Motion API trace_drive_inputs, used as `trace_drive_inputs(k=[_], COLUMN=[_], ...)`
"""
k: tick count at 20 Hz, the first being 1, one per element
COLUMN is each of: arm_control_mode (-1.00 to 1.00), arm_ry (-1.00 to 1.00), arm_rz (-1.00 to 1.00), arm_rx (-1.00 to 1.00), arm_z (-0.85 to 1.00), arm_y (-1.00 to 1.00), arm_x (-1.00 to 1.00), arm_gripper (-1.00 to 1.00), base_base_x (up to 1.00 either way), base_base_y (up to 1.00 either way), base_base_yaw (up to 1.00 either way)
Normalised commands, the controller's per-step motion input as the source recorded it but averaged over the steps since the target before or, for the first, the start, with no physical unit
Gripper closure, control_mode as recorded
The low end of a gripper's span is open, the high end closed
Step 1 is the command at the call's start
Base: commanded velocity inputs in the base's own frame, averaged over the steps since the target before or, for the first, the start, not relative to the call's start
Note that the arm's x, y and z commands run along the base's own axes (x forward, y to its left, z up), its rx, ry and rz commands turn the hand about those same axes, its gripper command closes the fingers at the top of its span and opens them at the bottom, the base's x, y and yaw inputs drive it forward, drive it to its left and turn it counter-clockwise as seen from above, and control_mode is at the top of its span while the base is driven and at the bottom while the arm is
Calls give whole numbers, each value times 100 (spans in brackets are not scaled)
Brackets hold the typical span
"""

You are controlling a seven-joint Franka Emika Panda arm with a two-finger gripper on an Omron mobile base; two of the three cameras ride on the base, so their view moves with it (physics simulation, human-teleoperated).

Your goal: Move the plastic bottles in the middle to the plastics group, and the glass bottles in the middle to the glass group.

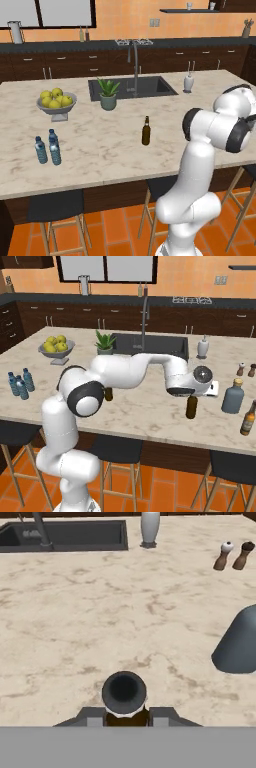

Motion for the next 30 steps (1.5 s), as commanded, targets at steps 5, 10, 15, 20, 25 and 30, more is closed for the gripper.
trace_drive_inputs(k=[5, 10, 15, 20, 25, 30], arm_control_mode=[-100, -100, -100, -100, -100, -100], arm_ry=[-13, -6, 0, 0, 0, 0], arm_rz=[5, 3, 0, 0, -6, -6], arm_rx=[0, 0, -3, -5, -7, -6], arm_z=[0, 0, 0, 0, 0, -3], arm_y=[-20, -8, -6, -11, -9, -10], arm_x=[0, 0, 0, 0, 0, 0], arm_gripper=[100, 100, 100, 100, 100, 100], base_base_x=[0, 0, 0, 0, 0, 0], base_base_y=[0, 0, 0, 0, 0, 0], base_base_yaw=[0, 0, 0, 0, 0, 0])
